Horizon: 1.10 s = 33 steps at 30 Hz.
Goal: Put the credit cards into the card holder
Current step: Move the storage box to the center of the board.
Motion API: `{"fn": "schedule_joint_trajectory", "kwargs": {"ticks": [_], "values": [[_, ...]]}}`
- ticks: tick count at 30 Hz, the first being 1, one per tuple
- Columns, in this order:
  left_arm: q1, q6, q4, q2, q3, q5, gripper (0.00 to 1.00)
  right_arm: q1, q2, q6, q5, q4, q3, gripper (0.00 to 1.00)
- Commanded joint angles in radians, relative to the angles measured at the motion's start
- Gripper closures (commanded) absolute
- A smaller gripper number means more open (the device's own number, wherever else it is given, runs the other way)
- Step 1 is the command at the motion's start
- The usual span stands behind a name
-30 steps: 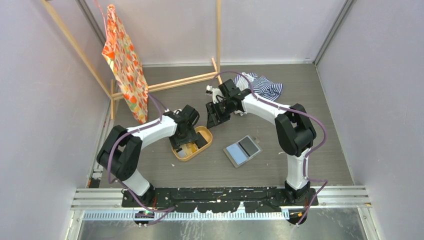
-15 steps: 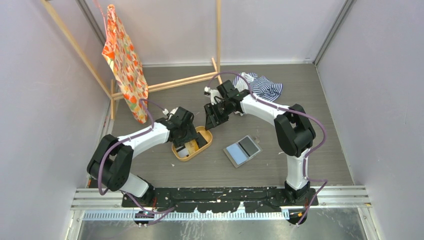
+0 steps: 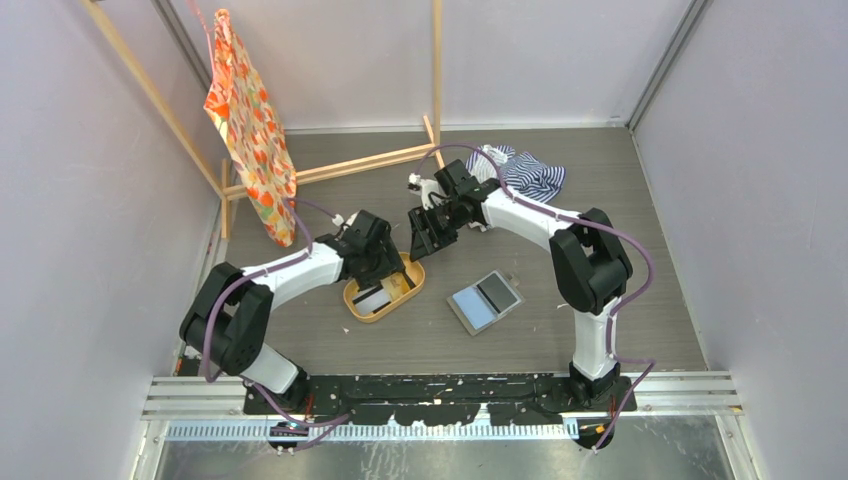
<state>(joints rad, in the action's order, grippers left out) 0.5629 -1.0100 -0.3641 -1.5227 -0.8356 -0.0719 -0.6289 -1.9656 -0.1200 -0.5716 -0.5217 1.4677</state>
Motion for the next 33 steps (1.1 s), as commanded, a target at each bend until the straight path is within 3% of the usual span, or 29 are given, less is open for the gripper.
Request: {"fn": "schedule_joint_trajectory", "kwargs": {"ticks": [1, 22, 26, 33], "values": [[-0.009, 0.000, -0.025, -0.067, 0.074, -0.019, 0.33, -0.002, 0.095, 0.006, -0.059, 0.016, 0.016, 0.45], [-0.011, -0.055, 0.115, 0.024, 0.141, 0.048, 0.45, 0.009, 0.108, -0.001, -0.062, 0.022, 0.013, 0.48], [-0.014, -0.065, 0.107, 0.042, 0.147, 0.043, 0.45, 0.009, 0.108, 0.000, -0.063, 0.023, 0.013, 0.48], [-0.017, -0.056, 0.064, 0.065, 0.154, -0.002, 0.34, 0.008, 0.099, -0.002, -0.060, 0.026, 0.007, 0.48]]}}
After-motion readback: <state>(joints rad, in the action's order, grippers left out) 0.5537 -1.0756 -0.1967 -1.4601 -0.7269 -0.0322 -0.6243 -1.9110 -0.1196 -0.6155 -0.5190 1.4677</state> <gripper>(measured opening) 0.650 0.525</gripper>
